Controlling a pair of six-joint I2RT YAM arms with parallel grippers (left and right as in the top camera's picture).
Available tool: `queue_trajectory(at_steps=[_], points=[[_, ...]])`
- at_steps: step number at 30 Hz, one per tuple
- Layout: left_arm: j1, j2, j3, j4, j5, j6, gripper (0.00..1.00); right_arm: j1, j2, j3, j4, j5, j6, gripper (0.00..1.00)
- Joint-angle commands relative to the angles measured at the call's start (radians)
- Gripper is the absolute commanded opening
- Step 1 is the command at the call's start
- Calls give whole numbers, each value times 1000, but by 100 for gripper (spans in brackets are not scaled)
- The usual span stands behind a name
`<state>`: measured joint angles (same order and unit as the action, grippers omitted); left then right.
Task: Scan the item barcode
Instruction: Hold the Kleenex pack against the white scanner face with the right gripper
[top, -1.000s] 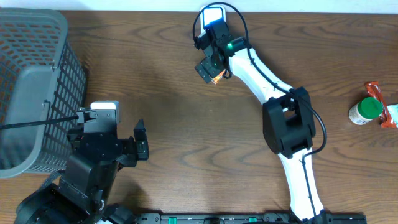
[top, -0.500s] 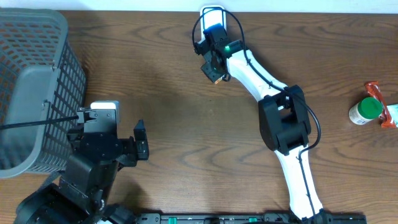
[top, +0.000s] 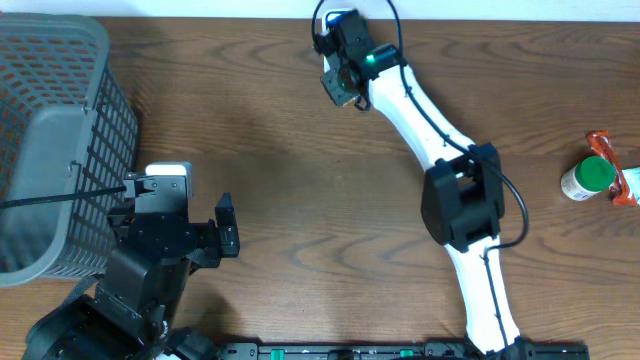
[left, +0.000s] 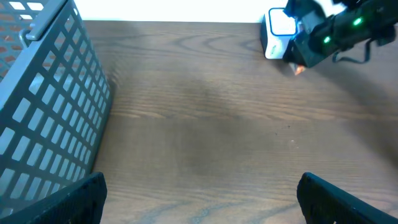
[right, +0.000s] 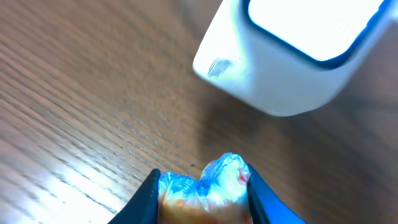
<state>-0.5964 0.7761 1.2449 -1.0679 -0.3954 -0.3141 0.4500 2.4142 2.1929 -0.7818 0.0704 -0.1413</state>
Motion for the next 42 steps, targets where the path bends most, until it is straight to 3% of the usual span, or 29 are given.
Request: queue_trajectory(at_steps=[1, 8, 18, 27, 37, 42], points=[[2, 0, 3, -2, -13, -4, 98, 3, -104, 33, 37, 10, 37, 13], [2, 0, 3, -2, -13, -4, 98, -10, -96, 30, 264, 11, 36, 2], [2, 0, 3, -2, -13, -4, 98, -23, 53, 30, 721, 13, -10, 2], [2, 0, 3, -2, -13, -4, 98, -30, 209, 30, 951, 67, -13, 1], [2, 0, 3, -2, -13, -4, 98, -58, 256, 30, 941, 113, -11, 1], [2, 0, 3, -2, -13, -4, 98, -89, 256, 30, 871, 26, 13, 1]])
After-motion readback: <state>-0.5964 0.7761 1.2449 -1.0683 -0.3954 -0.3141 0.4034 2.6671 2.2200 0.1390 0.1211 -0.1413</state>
